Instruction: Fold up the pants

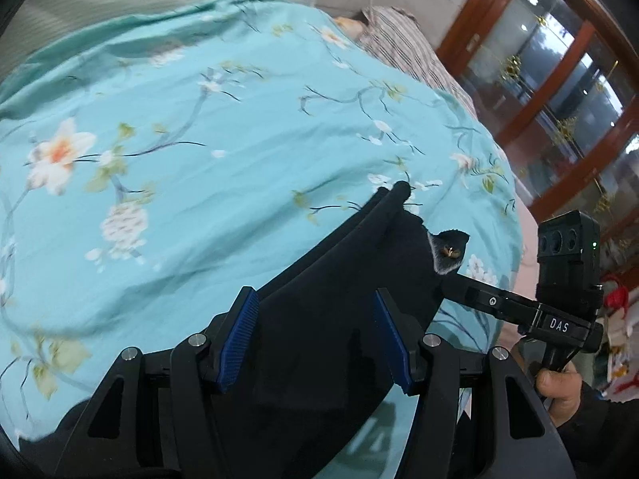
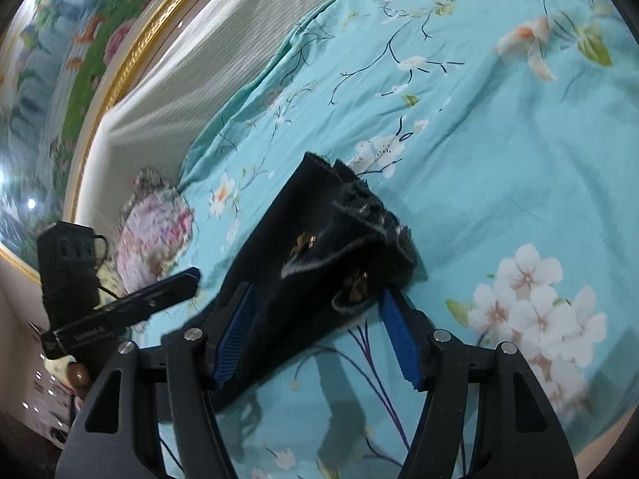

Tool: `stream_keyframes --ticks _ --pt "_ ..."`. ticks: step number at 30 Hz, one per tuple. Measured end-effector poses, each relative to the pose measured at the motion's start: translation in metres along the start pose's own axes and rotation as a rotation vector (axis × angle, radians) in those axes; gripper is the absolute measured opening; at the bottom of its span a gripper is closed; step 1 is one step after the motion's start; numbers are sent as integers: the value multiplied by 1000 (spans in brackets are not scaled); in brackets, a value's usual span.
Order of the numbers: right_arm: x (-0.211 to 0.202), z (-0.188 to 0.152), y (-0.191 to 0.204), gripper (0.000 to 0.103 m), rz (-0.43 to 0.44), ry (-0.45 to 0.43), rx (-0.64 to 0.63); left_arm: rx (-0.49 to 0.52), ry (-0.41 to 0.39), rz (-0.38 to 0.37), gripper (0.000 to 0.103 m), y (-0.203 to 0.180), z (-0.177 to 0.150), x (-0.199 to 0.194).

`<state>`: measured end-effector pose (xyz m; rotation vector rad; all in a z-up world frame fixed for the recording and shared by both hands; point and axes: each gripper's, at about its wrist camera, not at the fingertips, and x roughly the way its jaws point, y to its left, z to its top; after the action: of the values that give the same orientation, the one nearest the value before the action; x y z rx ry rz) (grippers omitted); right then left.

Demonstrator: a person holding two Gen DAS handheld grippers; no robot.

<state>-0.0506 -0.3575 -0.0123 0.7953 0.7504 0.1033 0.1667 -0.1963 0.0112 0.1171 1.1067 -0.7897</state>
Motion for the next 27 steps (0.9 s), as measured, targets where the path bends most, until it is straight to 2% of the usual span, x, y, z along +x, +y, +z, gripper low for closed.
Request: stream_keyframes --ticks 2,3,4,5,6,8,12,15,16,17,20,23,27 --pt "2 1 -3 65 19 -13 22 11 34 -21 60 -3 8 14" --pt "2 2 -5 60 33 -20 30 19 51 -30 60 -5 12 21" --pt "1 3 -6 51 34 -32 30 28 66 -38 60 -8 17 29" --pt "1 4 -8 27 26 -38 30 37 82 -47 60 -10 21 35" --pt "2 5 -13 14 27 -38 41 44 97 -51 60 -12 26 42" --pt "1 5 -26 13 54 -46 81 53 123 -75 59 -17 35 55" --pt "-5 4 -31 12 65 -63 63 74 169 -115 55 -27 49 79" --pt "-8 5 -32 12 69 -69 55 86 183 -140 46 -34 57 91" --pt "-9 5 -32 12 67 -72 49 90 189 -158 39 -35 59 94" --pt "-9 5 -32 12 65 -75 47 89 190 -170 21 -35 60 96" --pt "-9 3 -33 12 67 -76 50 77 176 -197 9 -34 63 98" --pt "-8 4 -33 12 78 -75 48 73 148 -214 6 -35 64 90" --pt "-12 6 -26 12 136 -77 27 81 94 -232 5 -35 63 64"
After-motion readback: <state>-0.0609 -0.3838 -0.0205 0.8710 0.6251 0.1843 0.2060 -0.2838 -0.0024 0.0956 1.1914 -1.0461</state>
